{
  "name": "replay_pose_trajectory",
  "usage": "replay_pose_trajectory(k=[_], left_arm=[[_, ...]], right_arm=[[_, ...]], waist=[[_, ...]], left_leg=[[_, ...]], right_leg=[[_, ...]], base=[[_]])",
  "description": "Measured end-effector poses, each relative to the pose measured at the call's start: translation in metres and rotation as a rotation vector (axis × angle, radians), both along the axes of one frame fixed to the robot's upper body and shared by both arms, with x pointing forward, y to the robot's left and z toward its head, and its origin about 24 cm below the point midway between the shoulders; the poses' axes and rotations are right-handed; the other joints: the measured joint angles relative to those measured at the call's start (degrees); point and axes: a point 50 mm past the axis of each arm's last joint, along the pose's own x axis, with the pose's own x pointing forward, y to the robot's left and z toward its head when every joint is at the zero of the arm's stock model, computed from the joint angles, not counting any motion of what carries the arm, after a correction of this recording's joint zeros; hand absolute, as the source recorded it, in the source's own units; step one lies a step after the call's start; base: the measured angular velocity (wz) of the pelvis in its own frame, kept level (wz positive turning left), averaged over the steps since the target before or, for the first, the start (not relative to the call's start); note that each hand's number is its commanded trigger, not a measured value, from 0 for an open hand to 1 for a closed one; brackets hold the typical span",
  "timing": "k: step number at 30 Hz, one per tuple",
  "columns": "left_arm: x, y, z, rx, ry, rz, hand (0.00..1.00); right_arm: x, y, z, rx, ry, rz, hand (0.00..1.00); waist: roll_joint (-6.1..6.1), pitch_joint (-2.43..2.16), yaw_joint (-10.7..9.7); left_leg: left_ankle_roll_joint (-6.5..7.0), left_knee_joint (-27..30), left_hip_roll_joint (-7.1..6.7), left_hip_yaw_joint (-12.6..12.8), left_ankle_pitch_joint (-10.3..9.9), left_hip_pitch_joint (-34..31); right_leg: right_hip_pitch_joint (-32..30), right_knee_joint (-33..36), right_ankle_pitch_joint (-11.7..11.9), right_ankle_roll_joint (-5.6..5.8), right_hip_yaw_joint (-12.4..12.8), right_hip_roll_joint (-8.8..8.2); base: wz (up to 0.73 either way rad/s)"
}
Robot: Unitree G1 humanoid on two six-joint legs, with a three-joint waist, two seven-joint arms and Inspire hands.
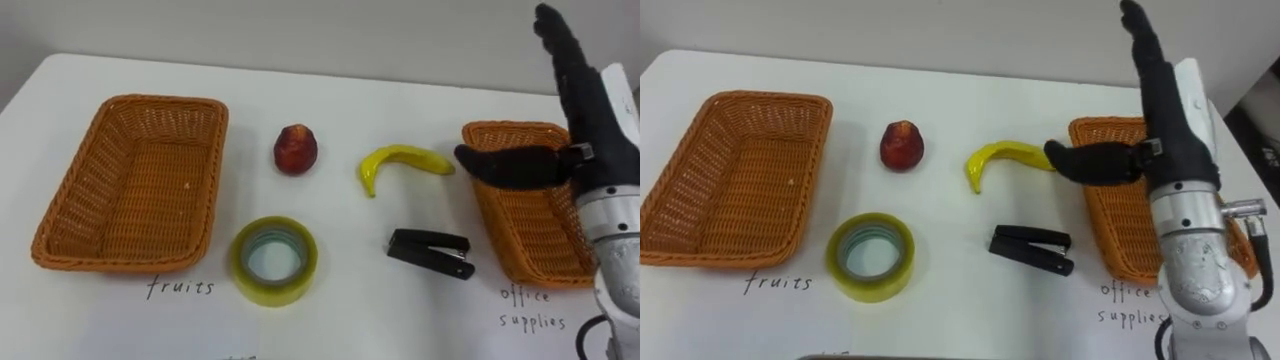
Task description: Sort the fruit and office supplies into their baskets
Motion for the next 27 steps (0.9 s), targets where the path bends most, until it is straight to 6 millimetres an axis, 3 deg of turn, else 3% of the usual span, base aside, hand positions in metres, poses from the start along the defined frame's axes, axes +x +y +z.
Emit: replay_pose_trajectory(k=[13,20,27], left_arm=[[0.001,0.004,0.002,0.004,-0.003,0.013,0.0],[0.005,0.01,0.003,0.006,-0.008,-0.003,0.0],[0.008,0.01,0.003,0.004,-0.012,-0.005,0.0]], right_arm=[[0.0,0.005,-0.012,-0.108,0.195,0.136,0.0],[0.0,0.007,-0.022,-0.09,0.295,0.207,0.0],[-0.002,0.011,-0.028,-0.187,0.396,0.275,0.0]], waist=[[-0.64,-0.07,-0.1],[-1.76,0.02,0.2],[-1.74,0.0,1.1]], left_leg=[[0.01,0.5,-0.1,-0.9,0.0,-0.3],[0.01,0.3,-0.13,-1.2,0.0,-0.5],[0.01,0.3,-0.13,-0.9,0.0,-0.6]], right_leg=[[0.2,0.0,0.0,0.0,-0.7,-0.17],[0.2,-0.1,0.0,0.0,-0.7,-0.16],[-0.1,-0.2,0.0,0.0,-0.4,-0.1]], base=[[0.03],[0.0],[-0.02]])
